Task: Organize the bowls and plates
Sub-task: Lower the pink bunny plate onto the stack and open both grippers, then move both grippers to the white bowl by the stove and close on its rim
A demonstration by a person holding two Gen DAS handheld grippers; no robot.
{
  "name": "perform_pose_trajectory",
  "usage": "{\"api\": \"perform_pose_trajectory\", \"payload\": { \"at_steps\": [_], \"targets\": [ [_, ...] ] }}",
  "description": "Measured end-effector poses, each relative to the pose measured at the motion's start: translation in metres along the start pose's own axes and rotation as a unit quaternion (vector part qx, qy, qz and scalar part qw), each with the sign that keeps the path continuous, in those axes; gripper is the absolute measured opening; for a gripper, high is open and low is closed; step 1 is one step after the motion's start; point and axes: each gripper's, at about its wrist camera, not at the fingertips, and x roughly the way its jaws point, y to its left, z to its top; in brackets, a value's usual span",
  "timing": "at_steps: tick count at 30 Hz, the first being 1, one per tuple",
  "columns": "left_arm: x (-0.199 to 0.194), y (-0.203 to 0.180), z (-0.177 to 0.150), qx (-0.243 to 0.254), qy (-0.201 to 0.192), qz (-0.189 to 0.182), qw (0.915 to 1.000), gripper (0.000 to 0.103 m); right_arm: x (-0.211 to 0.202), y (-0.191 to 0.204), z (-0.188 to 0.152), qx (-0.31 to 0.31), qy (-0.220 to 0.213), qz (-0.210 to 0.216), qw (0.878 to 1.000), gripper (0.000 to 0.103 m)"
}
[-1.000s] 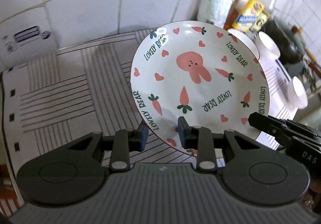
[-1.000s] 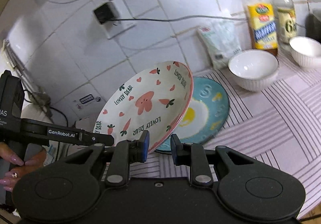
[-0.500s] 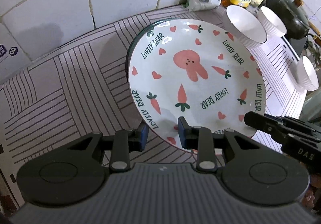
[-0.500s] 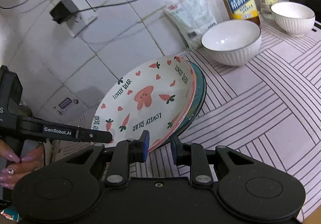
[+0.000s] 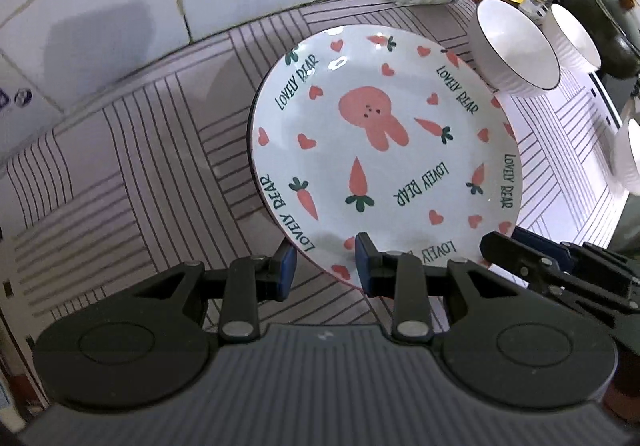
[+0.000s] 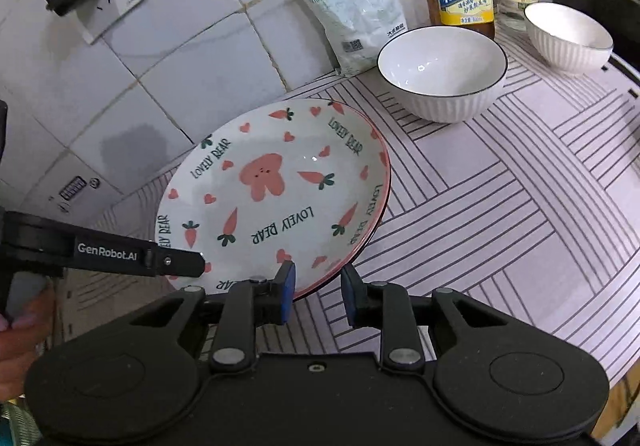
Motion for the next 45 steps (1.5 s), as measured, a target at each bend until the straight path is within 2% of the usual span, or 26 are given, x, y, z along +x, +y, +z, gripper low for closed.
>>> {"api": "perform_pose_trajectory", "payload": {
  "at_steps": [8, 16, 21, 23, 26, 31, 35, 37, 40, 41, 45],
  "targets": [
    [-0.023, -0.018, -0.011, 0.006, -0.022, 0.005, 0.9997, 0.027, -0.014, 0.013, -0.007, -0.072, -0.026, -0.006, 0.997, 0.027],
    [-0.087, -0.040, -0.035, 0.028, -0.052, 0.022, 0.9980, 0.030, -0.080, 0.012, -0.007, -0.110, -0.053, 0.000, 0.993, 0.028],
    [-0.127, -0.052, -0.049, 0.042, -0.063, 0.044, 0.9961, 0.043, -0.124, 0.016, -0.001, -0.145, -0.073, 0.002, 0.987, 0.038],
    [-0.139, -0.059, -0.051, 0.056, -0.059, 0.056, 0.9951, 0.047, -0.141, 0.017, 0.000, -0.158, -0.082, 0.007, 0.984, 0.040],
    [-0.155, -0.068, -0.054, 0.073, -0.073, 0.061, 0.9927, 0.056, -0.160, 0.017, 0.002, -0.167, -0.092, 0.013, 0.982, 0.041],
    [-0.178, -0.085, -0.060, 0.088, -0.089, 0.056, 0.9906, 0.064, -0.190, 0.013, -0.001, -0.193, -0.113, 0.006, 0.975, 0.051],
    [-0.187, -0.101, -0.069, 0.105, -0.097, 0.056, 0.9880, 0.073, -0.205, 0.004, -0.003, -0.206, -0.123, -0.002, 0.971, 0.066],
    [-0.188, -0.109, -0.073, 0.111, -0.097, 0.059, 0.9873, 0.074, -0.210, -0.001, -0.004, -0.216, -0.126, -0.005, 0.968, 0.070],
    [-0.188, -0.118, -0.077, 0.107, -0.095, 0.068, 0.9874, 0.078, -0.219, -0.013, -0.004, -0.229, -0.129, -0.004, 0.965, 0.081],
    [-0.187, -0.122, -0.078, 0.103, -0.095, 0.072, 0.9875, 0.083, -0.221, -0.017, -0.004, -0.234, -0.129, 0.000, 0.964, 0.089],
    [-0.182, -0.137, -0.078, 0.095, -0.093, 0.078, 0.9881, 0.088, -0.228, -0.037, -0.002, -0.252, -0.127, 0.009, 0.959, 0.091]
  ]
}}
